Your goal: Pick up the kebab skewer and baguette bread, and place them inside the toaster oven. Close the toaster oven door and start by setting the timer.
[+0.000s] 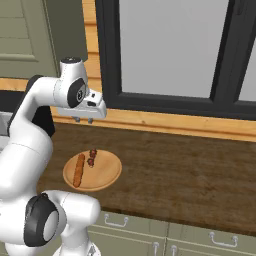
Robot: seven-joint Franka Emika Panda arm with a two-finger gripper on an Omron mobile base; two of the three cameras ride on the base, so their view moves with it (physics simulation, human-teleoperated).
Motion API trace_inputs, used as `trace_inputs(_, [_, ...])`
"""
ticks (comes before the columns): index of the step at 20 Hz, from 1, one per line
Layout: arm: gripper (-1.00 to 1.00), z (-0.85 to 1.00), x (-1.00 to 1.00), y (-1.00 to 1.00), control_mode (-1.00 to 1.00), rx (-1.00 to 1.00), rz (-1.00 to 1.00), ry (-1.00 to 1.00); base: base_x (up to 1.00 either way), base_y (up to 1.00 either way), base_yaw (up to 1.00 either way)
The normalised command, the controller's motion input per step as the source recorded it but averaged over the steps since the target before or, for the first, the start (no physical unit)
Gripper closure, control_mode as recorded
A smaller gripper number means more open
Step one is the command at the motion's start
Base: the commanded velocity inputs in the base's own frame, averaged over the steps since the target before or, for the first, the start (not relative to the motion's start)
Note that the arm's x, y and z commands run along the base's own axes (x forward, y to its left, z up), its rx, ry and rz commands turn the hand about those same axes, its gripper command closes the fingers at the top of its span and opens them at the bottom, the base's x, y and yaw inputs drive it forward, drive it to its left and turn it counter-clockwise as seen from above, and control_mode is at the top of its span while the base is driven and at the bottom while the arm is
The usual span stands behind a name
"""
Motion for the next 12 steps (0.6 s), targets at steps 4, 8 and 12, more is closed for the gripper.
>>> trace_inputs(4, [-1.00, 0.00, 0.00, 0.00, 1.00, 0.00, 0.00, 0.00, 0.00, 0.00, 0.00])
trace_inputs(8, [-1.00, 0.00, 0.00, 0.00, 1.00, 0.00, 0.00, 0.00, 0.00, 0.00, 0.00])
trace_inputs(12, [-1.00, 0.00, 0.00, 0.00, 1.00, 0.00, 0.00, 0.00, -0.11, 0.05, 0.00])
